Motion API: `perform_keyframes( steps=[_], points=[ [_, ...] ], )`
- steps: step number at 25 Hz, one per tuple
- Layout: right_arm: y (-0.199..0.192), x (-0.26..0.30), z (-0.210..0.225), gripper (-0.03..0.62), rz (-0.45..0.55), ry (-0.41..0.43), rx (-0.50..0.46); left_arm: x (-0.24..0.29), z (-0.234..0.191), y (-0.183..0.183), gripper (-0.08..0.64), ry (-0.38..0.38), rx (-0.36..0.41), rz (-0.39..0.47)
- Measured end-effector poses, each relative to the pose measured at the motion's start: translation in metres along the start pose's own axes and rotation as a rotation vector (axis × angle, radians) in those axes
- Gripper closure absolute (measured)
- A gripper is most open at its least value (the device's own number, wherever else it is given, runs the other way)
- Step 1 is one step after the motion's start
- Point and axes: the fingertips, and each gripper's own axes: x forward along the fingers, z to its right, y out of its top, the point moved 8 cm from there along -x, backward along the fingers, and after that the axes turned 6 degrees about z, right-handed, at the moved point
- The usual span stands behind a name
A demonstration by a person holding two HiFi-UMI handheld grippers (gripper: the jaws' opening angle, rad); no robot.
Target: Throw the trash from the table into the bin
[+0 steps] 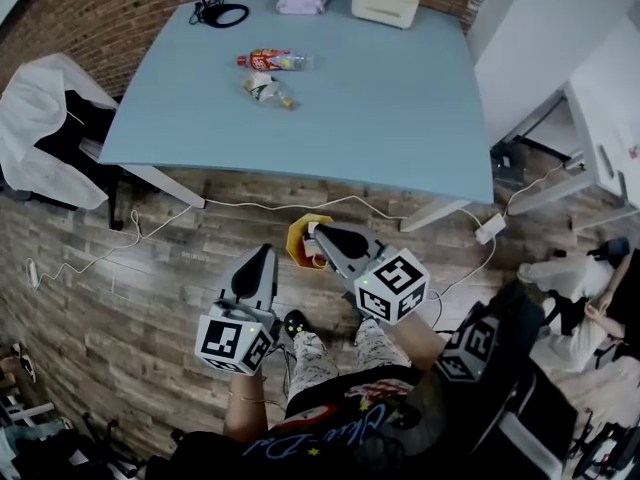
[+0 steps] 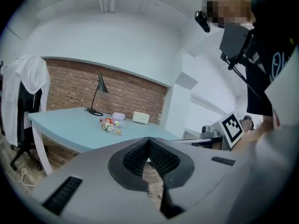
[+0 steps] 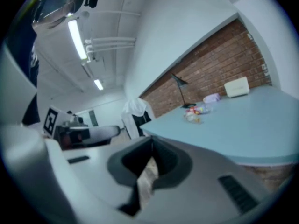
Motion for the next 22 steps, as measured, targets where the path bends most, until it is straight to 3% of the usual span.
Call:
perform_keyframes(
  steps=[22],
  points=[
    [0.051, -0.024, -0.029, 0.584, 0.057, 0.028, -0.101, -0.005, 0.017, 0.038, 0.552, -0.086, 0.064, 0.044]
  ],
)
